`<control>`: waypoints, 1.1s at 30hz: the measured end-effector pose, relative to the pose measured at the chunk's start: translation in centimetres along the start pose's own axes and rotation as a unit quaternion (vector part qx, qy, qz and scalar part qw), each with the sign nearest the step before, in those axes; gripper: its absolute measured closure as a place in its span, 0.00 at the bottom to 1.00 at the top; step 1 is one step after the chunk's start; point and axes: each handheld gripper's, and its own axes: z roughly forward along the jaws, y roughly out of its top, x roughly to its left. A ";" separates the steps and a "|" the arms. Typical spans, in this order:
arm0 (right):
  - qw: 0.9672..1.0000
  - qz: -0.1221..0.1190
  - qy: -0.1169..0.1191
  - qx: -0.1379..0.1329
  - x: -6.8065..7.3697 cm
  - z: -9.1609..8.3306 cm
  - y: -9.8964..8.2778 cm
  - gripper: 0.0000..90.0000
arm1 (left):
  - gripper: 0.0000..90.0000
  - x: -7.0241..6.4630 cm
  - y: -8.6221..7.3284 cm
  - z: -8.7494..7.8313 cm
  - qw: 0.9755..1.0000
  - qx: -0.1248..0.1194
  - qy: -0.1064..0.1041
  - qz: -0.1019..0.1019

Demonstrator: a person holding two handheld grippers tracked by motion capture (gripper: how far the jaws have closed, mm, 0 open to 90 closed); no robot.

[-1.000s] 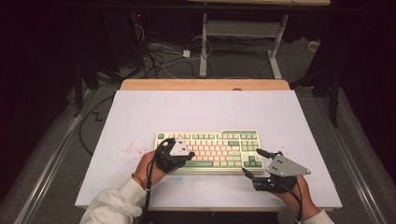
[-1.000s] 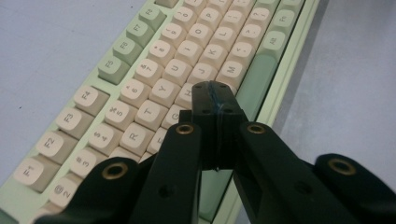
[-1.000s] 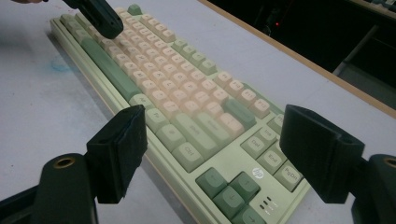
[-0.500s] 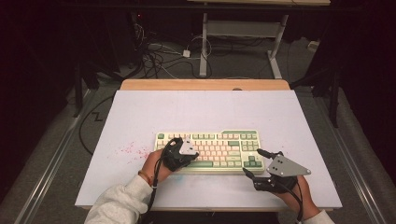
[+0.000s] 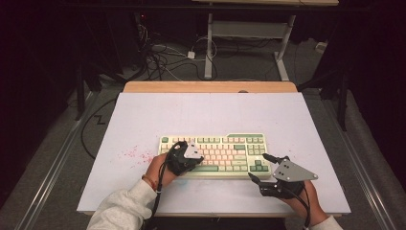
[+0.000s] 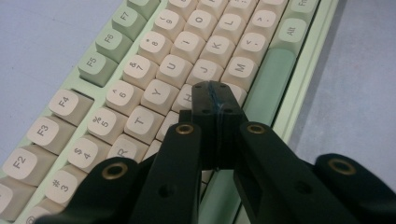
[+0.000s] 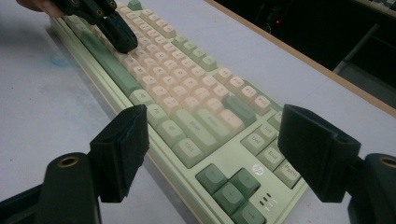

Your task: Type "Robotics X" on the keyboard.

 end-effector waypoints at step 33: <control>1.000 -0.001 0.003 0.006 -0.1 -0.1 0.0 0.29 | 0.92 0.2 -0.4 -1.8 0.999 -0.041 0.032 0.007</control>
